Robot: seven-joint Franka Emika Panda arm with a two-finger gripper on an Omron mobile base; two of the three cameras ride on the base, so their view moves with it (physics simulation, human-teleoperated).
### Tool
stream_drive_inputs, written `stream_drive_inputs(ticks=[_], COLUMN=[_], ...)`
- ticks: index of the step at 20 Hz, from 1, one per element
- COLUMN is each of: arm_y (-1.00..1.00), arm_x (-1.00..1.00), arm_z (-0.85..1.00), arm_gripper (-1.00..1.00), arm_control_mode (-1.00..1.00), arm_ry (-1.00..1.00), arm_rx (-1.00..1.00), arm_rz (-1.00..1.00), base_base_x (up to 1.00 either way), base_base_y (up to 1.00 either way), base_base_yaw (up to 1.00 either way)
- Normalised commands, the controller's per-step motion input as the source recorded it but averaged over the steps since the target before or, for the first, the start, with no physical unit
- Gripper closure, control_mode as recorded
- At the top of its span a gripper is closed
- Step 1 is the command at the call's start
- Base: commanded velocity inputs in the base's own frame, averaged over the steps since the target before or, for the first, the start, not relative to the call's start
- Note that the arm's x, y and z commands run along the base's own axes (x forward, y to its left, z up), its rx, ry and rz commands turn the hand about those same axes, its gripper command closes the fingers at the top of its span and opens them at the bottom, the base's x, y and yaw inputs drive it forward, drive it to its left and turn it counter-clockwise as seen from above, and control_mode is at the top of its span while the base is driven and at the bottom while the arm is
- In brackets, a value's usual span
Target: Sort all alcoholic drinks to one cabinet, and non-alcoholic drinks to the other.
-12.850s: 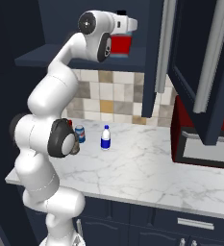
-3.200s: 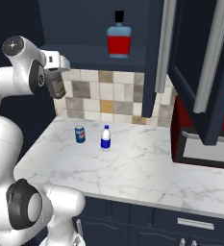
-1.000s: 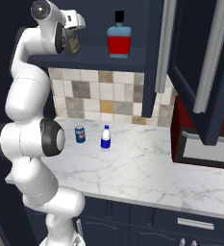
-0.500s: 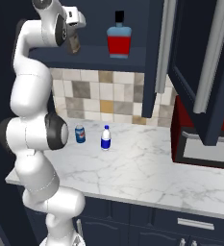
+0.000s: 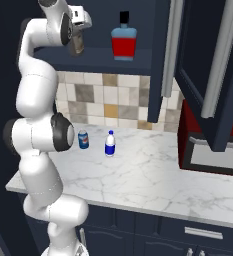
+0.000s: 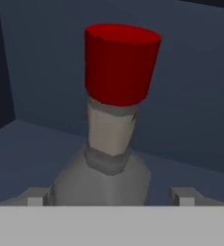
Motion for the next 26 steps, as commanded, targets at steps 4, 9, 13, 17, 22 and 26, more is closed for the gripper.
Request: stream_drive_inputs(ticks=[4, 9, 13, 17, 22, 26], arm_y=[-0.08, -0.01, 0.02, 0.09, 0.03, 0.0], arm_x=[0.19, -0.02, -0.6, -0.97, -1.0, -1.0], arm_z=[-0.21, -0.11, -0.03, -0.38, -0.48, -0.58], arm_gripper=[-1.0, -1.0, -1.0, -1.0, -1.0, -1.0], arm_control_mode=[-1.0, -1.0, -1.0, -1.0, -1.0, -1.0], arm_ry=[-0.04, -0.03, -0.01, 0.0, 0.0, 0.0], arm_rx=[-0.01, 0.0, 0.0, 0.0, 0.0, 0.01], arm_rz=[0.0, 0.0, 0.0, 0.0, 0.0, 0.0], base_base_x=[0.0, 0.0, 0.0, 0.0, 0.0, 0.0], base_base_y=[0.0, 0.0, 0.0, 0.0, 0.0, 0.0], base_base_yaw=[0.0, 0.0, 0.0, 0.0, 0.0, 0.0])
